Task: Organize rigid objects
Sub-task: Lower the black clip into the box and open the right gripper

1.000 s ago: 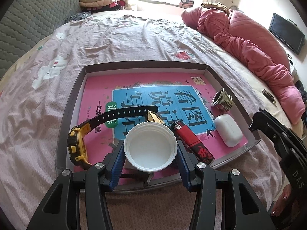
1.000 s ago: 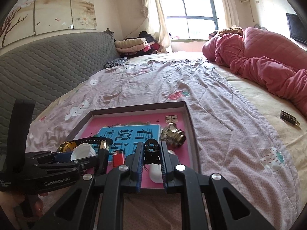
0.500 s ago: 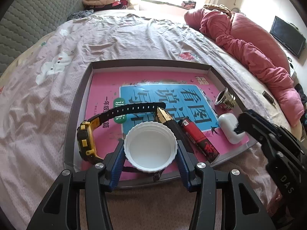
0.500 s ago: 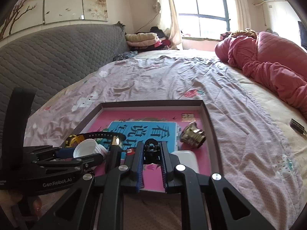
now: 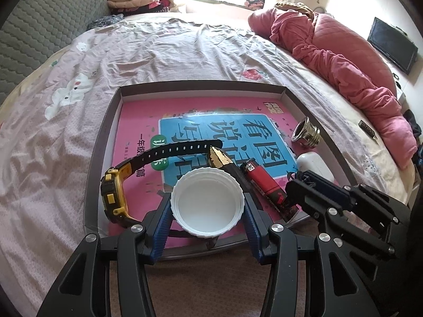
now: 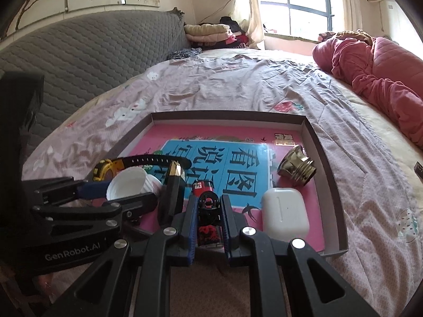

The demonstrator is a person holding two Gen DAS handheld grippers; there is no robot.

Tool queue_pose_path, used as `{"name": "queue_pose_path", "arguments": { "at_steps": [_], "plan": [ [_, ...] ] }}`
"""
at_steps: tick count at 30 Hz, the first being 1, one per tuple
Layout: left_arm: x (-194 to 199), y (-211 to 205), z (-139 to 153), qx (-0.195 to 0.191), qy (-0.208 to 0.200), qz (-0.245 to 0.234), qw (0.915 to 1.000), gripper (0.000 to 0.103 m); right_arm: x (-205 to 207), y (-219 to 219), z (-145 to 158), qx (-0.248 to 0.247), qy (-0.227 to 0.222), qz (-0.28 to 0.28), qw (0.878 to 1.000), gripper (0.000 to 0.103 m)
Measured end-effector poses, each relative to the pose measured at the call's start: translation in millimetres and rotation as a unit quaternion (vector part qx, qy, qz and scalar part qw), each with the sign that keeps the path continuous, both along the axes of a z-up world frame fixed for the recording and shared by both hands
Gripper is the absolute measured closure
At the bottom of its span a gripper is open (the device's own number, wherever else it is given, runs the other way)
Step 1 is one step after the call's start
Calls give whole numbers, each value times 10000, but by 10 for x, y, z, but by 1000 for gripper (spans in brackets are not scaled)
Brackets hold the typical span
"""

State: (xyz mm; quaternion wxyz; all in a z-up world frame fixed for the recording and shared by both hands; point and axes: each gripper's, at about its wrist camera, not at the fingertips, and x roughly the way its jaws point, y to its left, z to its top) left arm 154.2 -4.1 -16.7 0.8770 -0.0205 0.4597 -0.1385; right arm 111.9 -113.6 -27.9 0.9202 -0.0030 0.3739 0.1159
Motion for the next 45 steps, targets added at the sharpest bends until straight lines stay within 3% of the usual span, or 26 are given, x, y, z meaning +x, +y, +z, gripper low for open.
{"name": "queue_pose_path", "arguments": {
  "at_steps": [6,30,37,41,45],
  "plan": [
    [-10,-56,3,10,23,-72,10000,51,8,-80,-86,31,210,-144,9997,86],
    [12,-136,13,-43,229,-131,9996,51,43,-118,-70,49,283,-204,9994,85],
    [29,-130,11,-119,281,-162,9994,51,-61,-166,25,96,-45,-276,9996,78],
    [58,-137,6,-105,284,-162,9994,51,-130,-200,91,145,-182,-274,9994,65],
    [73,-128,0,-147,287,-136,9994,51,-201,-271,106,228,-243,-391,9987,64]
  ]
}}
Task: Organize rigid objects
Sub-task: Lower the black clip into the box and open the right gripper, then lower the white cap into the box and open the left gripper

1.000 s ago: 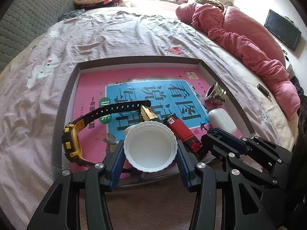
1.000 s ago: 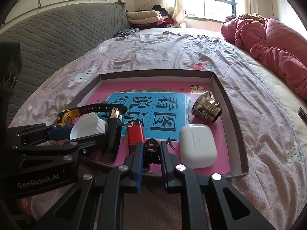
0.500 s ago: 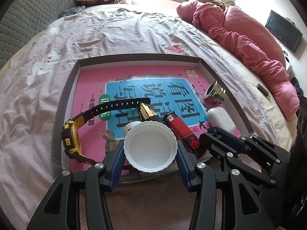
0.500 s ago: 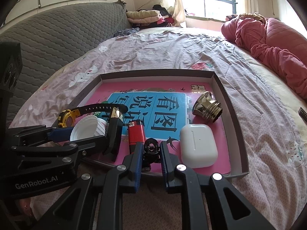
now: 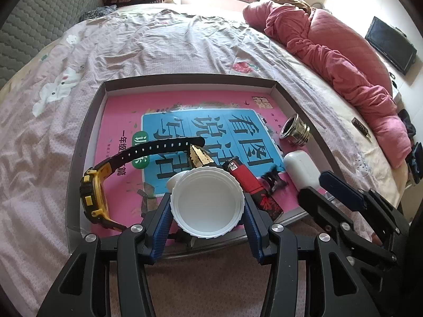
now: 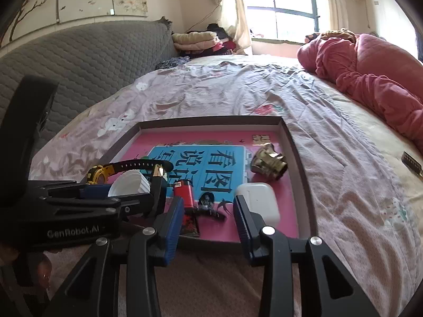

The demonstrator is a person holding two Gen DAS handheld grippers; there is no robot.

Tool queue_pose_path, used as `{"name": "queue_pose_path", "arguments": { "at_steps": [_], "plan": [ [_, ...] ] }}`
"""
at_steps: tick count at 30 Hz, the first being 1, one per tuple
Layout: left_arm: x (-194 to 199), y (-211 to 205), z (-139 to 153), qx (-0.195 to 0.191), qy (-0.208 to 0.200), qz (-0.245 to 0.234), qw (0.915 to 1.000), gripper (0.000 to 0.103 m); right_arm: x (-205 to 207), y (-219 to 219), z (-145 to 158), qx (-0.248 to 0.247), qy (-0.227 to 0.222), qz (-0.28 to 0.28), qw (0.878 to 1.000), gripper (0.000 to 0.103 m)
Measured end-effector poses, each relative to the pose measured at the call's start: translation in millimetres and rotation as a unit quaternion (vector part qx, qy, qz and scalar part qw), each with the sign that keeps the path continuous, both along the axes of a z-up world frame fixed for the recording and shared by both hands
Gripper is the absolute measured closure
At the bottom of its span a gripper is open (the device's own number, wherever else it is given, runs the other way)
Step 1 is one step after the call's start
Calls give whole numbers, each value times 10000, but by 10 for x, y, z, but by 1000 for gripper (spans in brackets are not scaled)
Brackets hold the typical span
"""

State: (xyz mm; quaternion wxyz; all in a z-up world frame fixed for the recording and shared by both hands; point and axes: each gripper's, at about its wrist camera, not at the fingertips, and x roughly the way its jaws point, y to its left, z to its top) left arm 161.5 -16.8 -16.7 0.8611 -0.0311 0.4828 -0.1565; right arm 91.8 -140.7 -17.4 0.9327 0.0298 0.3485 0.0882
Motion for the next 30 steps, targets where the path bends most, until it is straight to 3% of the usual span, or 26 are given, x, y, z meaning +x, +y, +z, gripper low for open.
{"name": "queue_pose_path", "arguments": {
  "at_steps": [12,30],
  "plan": [
    [-3,79,-74,-213,-15,190,9996,48,-61,-115,-11,148,-31,-191,9997,64],
    [-31,94,-66,-129,-107,268,9995,42,-91,-114,-17,134,-83,-253,9996,64]
  ]
}}
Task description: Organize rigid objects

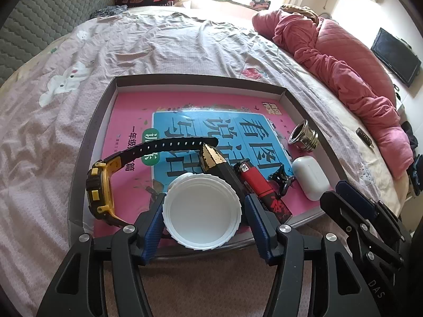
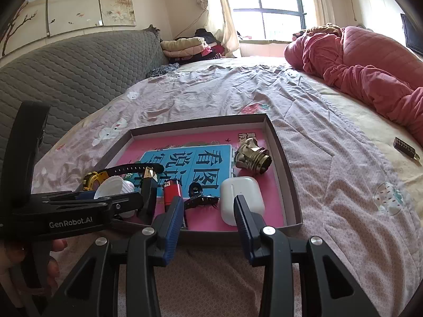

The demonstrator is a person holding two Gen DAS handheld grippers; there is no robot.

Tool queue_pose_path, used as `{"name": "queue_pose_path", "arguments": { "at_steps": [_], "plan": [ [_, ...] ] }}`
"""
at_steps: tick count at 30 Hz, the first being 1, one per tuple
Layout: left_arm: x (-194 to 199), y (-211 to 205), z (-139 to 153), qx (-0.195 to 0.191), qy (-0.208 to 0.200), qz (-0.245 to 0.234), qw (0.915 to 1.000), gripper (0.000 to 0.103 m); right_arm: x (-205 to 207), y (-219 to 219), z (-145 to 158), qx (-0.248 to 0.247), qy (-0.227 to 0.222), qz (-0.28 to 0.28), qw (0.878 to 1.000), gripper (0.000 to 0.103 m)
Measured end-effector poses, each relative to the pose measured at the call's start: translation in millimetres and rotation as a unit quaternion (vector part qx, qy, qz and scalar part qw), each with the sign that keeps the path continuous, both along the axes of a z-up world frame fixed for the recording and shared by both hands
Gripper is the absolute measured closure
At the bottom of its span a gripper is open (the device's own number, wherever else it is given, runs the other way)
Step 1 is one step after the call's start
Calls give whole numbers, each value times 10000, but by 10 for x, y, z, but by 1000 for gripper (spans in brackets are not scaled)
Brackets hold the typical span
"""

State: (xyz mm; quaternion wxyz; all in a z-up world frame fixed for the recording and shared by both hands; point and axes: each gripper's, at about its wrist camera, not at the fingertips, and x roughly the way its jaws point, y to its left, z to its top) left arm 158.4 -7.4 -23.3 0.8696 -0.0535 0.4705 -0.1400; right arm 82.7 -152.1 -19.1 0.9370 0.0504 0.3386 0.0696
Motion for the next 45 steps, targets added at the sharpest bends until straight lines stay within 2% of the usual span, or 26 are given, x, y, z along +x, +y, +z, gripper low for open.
{"name": "queue_pose_path", "arguments": {
  "at_steps": [15,17,19,29,36,41,45],
  "plan": [
    [-48,126,105,-83,-220,225,9995,32,-14,14,52,-33,-97,-30,9999,63],
    [-62,142,133,-111,-248,259,9993,31,-28,13,74,-43,-137,-52,9999,62],
    [-82,162,170,-112,-288,316,9990,31,-43,16,95,-37,-159,-55,9999,54],
    [-197,219,405,-169,-552,358,9977,29,-130,74,196,-160,-247,-25,9996,52],
    [-352,298,541,-239,-740,435,9960,28,-207,110,289,-226,-337,-78,9991,45],
    [-512,335,581,-77,-844,584,9947,26,-301,148,325,-278,-334,-84,9990,44],
    [-654,363,582,-11,-886,676,9938,26,-376,163,336,-323,-303,-126,9989,37]
  ]
}}
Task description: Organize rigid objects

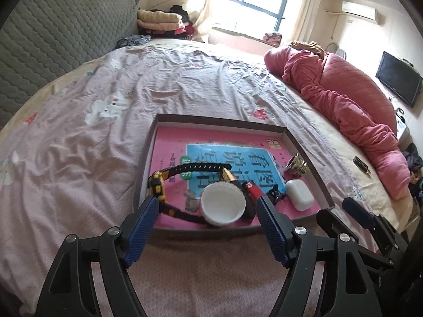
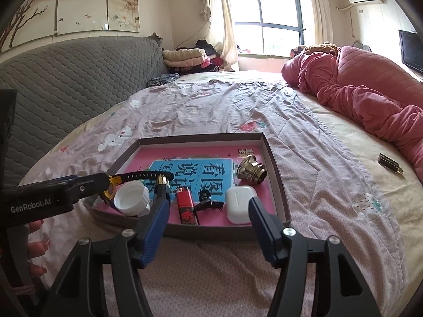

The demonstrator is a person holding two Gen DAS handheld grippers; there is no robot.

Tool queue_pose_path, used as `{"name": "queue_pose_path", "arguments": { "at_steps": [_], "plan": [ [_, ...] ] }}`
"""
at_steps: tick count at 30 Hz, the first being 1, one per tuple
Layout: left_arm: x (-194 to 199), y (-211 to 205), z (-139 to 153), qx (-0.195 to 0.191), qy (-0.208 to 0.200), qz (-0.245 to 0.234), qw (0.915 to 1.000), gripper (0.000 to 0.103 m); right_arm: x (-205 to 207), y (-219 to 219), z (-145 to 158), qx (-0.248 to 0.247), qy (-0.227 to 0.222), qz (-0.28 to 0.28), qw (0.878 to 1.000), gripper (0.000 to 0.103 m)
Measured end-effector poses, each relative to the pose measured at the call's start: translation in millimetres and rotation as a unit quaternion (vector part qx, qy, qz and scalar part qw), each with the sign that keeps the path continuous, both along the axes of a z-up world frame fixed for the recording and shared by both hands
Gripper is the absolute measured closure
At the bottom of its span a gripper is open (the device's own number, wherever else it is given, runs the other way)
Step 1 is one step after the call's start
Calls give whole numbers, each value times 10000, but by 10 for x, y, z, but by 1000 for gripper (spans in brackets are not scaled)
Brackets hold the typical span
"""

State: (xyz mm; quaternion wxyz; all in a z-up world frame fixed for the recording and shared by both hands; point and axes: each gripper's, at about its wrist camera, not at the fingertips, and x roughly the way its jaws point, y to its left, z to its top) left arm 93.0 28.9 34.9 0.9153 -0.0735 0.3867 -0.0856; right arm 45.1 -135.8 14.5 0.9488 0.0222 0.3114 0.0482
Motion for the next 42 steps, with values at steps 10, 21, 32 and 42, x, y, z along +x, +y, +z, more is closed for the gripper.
{"name": "queue_pose_path", "arguments": {
  "at_steps": [10,21,32,42],
  "plan": [
    [-399,8,-133,186,80,232,9995,25,-241,19,-21,-11,88,-19,10000,30],
    [-665,-76,-185,421,86,192,9989,25,-442,-41,-128,135,254,-196,9994,30],
    [-848,-155,-266,433,203,156,9987,25,-619,-36,-225,40,385,-205,9990,29],
    [-917,-182,-399,485,309,141,9982,25,-696,58,-299,-89,435,-138,9989,29]
  ]
}}
